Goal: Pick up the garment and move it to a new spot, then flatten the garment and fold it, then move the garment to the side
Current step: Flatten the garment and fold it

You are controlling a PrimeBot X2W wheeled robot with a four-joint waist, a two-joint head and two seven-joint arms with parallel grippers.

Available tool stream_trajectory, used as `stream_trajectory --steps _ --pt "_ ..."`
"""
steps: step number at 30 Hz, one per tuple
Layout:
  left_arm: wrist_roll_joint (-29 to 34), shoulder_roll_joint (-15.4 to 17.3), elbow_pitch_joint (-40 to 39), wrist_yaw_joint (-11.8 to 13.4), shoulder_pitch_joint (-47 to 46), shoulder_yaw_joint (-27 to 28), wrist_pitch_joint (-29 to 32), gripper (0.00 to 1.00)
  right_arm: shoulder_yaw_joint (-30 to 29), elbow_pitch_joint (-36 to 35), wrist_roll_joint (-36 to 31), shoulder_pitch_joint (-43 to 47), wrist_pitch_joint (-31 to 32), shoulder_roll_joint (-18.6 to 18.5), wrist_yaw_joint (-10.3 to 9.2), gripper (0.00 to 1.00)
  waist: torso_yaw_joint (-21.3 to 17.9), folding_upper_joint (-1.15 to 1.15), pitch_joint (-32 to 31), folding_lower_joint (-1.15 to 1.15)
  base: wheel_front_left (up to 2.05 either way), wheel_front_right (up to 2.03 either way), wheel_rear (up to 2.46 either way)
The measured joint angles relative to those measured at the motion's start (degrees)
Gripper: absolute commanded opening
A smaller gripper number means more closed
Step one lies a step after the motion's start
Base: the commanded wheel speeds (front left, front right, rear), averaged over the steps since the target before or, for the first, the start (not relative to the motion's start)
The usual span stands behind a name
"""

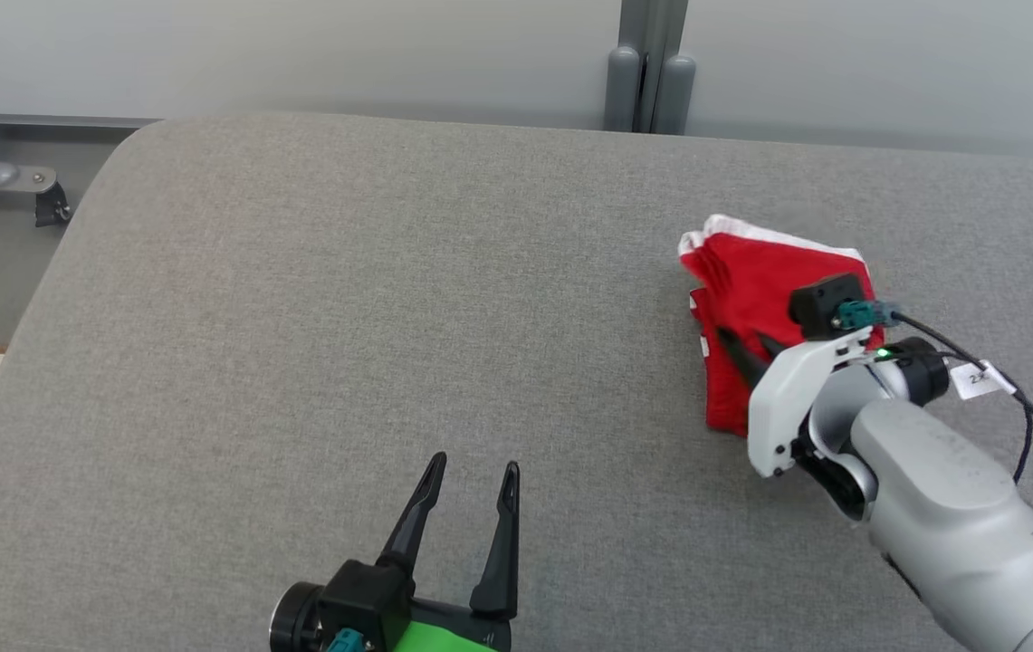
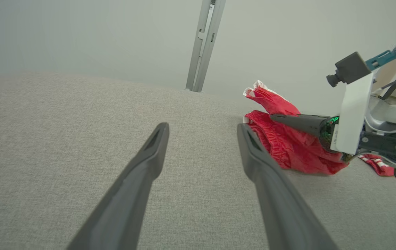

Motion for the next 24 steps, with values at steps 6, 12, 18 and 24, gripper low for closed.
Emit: stream_trajectory --steps 6,12,18,24 --pt "-0.42 0.00 0.07 0.45 -0.01 0.04 0.00 1.00 -4.46 -5.79 -0.90 2.61 -2.02 0.69 0.01 1.00 -0.08 0.00 0.08 0.00 0.00 0.00 0.00" --pt "-0.47 0.00 -0.01 0.73 0.14 0.46 0.00 1.00 -14.13 -9.88 -3.36 5.76 -3.85 -5.53 0.00 1.00 -1.61 0.00 -0.65 0.00 0.00 0.00 0.00" --pt "-0.46 0.00 -0.26 0.71 0.21 0.79 0.00 1.00 -22.12 -11.79 -4.10 12.28 -2.83 -11.23 -0.01 0.74 -2.83 0.00 -0.98 0.00 0.00 0.00 0.00" --pt "-0.47 0.00 -0.30 0.45 0.41 0.46 0.00 1.00 -23.86 -14.78 -3.87 16.00 -2.71 -11.46 -0.01 0.00 -2.59 0.00 -0.87 0.00 0.00 0.00 0.00"
